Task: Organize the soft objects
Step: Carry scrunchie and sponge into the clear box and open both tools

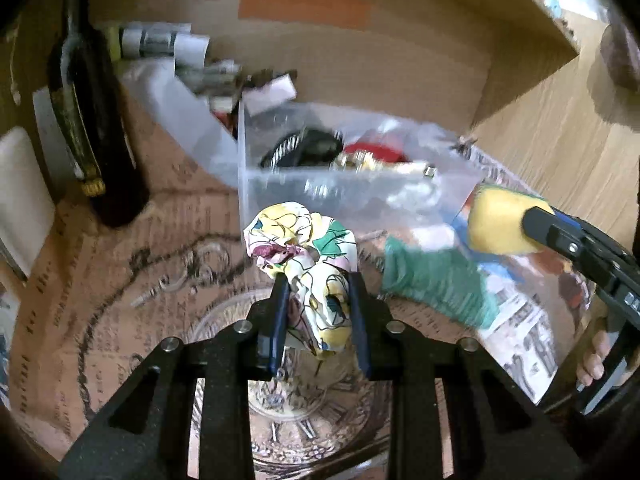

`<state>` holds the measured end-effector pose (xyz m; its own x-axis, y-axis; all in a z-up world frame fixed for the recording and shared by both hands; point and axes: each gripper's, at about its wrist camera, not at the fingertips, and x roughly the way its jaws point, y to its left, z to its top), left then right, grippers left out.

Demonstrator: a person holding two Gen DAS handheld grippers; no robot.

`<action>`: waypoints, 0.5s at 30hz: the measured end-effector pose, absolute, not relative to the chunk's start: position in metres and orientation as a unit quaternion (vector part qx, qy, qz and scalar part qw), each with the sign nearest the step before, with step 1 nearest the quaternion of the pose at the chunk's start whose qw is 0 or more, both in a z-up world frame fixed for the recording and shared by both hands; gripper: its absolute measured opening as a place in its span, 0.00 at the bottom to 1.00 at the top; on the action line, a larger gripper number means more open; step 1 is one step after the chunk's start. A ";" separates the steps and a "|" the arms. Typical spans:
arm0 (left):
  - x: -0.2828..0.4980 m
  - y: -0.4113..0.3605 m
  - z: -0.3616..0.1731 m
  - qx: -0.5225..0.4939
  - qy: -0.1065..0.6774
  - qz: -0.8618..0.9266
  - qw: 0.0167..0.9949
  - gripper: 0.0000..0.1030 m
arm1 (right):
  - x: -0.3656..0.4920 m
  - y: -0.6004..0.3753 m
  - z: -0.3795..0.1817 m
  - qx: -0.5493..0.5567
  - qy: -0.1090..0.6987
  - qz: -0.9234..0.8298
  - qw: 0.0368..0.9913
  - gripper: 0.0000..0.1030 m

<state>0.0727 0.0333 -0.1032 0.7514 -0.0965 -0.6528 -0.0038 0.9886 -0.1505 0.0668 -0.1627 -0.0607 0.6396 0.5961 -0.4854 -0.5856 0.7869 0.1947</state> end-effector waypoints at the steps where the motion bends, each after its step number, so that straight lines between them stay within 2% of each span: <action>1: 0.073 0.033 -0.098 -0.070 0.344 -0.025 0.936 0.28 | 0.069 -0.164 -0.057 0.011 0.267 0.322 0.908 0.32; 15: 0.119 0.036 -0.053 -0.063 0.287 -0.016 0.956 0.28 | 0.113 -0.169 -0.018 0.017 0.204 0.288 0.935 0.32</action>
